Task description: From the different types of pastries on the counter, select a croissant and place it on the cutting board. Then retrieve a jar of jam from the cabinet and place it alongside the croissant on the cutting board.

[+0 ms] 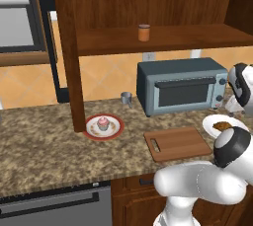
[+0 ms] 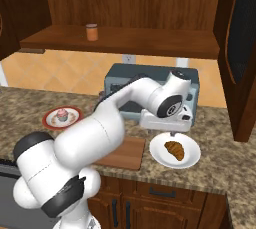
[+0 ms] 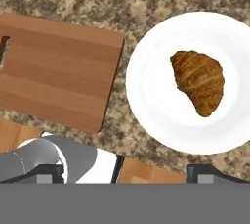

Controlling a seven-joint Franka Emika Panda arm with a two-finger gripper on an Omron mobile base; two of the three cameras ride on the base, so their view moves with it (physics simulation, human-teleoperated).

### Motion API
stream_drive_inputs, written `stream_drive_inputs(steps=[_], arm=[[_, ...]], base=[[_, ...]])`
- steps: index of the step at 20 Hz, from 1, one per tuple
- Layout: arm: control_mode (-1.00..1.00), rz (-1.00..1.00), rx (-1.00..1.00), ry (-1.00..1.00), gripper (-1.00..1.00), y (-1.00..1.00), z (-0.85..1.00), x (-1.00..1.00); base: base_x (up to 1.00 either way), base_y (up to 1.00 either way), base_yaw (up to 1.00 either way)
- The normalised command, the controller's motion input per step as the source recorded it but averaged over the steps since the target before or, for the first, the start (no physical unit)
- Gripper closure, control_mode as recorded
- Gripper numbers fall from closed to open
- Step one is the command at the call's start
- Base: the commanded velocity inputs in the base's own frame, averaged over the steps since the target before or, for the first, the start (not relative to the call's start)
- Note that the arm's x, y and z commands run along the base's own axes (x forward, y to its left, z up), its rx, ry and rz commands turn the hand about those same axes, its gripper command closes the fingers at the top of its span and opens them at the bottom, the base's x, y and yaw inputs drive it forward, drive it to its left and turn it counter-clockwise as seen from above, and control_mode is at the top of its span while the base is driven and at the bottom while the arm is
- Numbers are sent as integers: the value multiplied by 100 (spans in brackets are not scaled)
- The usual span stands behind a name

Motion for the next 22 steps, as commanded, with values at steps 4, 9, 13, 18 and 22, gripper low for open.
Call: stream_drive_inputs(steps=[4,9,13,18,22], arm=[[-100,19,-15,-3,-100,0,-44,0],[-100,5,-11,-2,-100,0,-22,6],[-100,0,0,1,-100,0,0,35],[-100,0,0,5,-100,-19,-3,67],[-100,0,0,8,-100,-52,-14,51]], base=[[0,0,0],[0,0,0],[0,0,0],[0,0,0],[0,0,0]])
